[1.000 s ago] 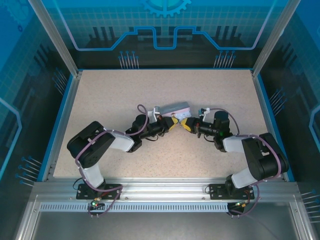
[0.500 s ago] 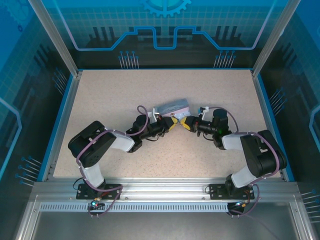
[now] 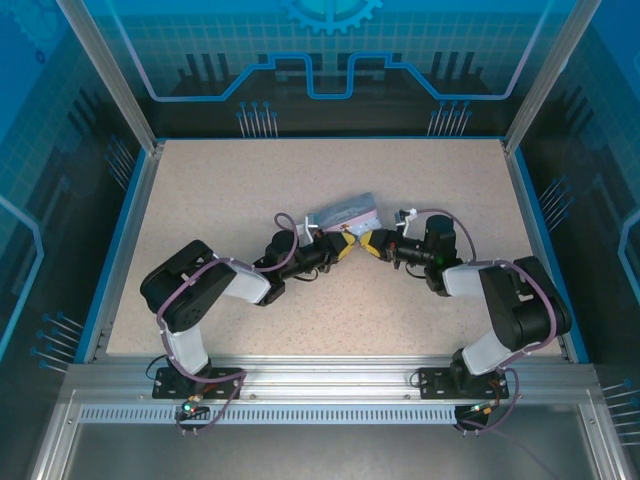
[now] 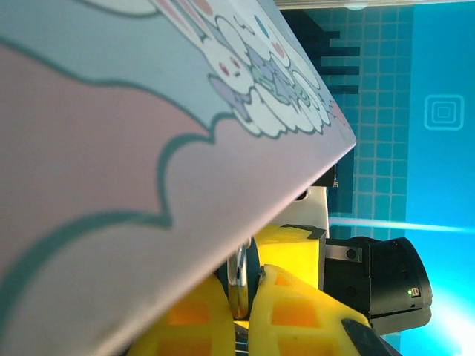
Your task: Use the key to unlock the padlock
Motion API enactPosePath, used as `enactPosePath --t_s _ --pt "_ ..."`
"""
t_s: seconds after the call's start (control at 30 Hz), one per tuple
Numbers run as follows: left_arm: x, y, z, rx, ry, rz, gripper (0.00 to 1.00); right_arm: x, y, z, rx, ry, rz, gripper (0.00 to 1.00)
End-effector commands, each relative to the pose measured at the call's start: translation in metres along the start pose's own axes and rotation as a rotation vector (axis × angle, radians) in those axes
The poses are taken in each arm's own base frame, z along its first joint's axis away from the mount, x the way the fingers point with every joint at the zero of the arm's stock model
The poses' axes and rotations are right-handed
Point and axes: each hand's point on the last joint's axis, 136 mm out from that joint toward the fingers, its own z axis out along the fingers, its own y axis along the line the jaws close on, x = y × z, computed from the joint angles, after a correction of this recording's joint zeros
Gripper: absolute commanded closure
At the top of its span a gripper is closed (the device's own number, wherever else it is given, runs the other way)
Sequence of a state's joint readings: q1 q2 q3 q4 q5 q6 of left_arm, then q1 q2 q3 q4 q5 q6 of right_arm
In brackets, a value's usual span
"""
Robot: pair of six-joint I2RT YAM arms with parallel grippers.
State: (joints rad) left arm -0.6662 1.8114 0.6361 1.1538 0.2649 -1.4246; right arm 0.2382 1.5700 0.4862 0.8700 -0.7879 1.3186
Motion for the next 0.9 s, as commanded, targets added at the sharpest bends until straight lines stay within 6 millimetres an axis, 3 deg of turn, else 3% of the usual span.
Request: enactPosePath --t_s 0.0,0.2,0.4,0.6,0.87 --pt "0.038 -0.051 0.001 0.182 0.143 0.022 1.00 -0.004 0.008 0.006 -0.011 0.013 -0.080 1.00" --pt "0.039 -0.056 0.000 0.187 0.145 0.024 1.00 -0.008 0.004 0.003 0.033 0.031 -0.166 1.00" --pt "0.039 -0.057 0.000 0.190 0.149 0.020 1.00 -0.008 -0.012 0.001 0.075 0.041 -0.172 1.00" --pt "0.041 -0.055 0.001 0.183 0.159 0.022 1.00 -0.014 -0.006 0.007 0.009 0.021 -0.093 1.00" --pt "0.042 -0.054 -0.002 0.180 0.163 0.022 1.00 -0.028 -0.004 0.001 0.028 0.013 -0.126 1.00"
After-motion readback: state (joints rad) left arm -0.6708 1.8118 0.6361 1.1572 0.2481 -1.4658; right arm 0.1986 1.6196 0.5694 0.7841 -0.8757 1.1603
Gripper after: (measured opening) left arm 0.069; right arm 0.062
